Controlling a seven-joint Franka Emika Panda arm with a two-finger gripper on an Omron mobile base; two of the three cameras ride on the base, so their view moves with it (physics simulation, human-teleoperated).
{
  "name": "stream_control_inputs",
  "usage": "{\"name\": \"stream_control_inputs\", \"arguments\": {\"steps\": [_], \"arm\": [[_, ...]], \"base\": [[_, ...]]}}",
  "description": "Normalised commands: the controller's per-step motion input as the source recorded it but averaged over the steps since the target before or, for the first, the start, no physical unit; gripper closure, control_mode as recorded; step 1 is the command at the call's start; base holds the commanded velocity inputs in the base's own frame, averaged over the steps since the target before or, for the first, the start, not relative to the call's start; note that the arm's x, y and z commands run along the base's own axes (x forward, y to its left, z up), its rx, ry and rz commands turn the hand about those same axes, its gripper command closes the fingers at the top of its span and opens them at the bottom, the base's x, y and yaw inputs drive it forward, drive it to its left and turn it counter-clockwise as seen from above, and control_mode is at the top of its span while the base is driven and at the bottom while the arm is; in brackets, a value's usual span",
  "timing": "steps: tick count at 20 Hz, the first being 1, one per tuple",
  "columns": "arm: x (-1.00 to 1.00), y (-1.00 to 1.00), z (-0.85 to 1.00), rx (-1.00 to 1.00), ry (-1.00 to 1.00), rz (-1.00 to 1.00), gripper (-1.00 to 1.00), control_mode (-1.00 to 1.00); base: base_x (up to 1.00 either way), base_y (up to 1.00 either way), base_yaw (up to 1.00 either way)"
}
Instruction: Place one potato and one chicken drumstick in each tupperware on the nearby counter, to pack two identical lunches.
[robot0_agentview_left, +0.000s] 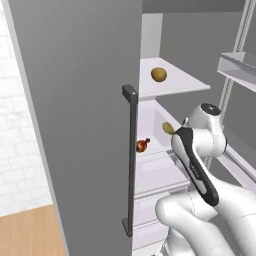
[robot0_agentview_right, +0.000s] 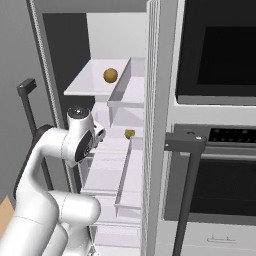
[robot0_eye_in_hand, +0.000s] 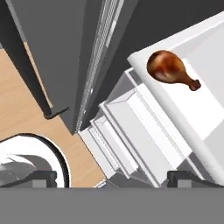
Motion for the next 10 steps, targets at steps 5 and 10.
{"name": "stream_control_inputs", "arguments": {"steps": [5, 10], "arm": [[0.12, 0.00, -0.29, -0.30, -0.01, 0.68, -1.00, -1.00], [0.05, 0.00, -0.34, -0.27, -0.10, 0.65, -1.00, -1.00]], "base": [[0.00, 0.00, 0.00], [0.00, 0.00, 0.00]]}}
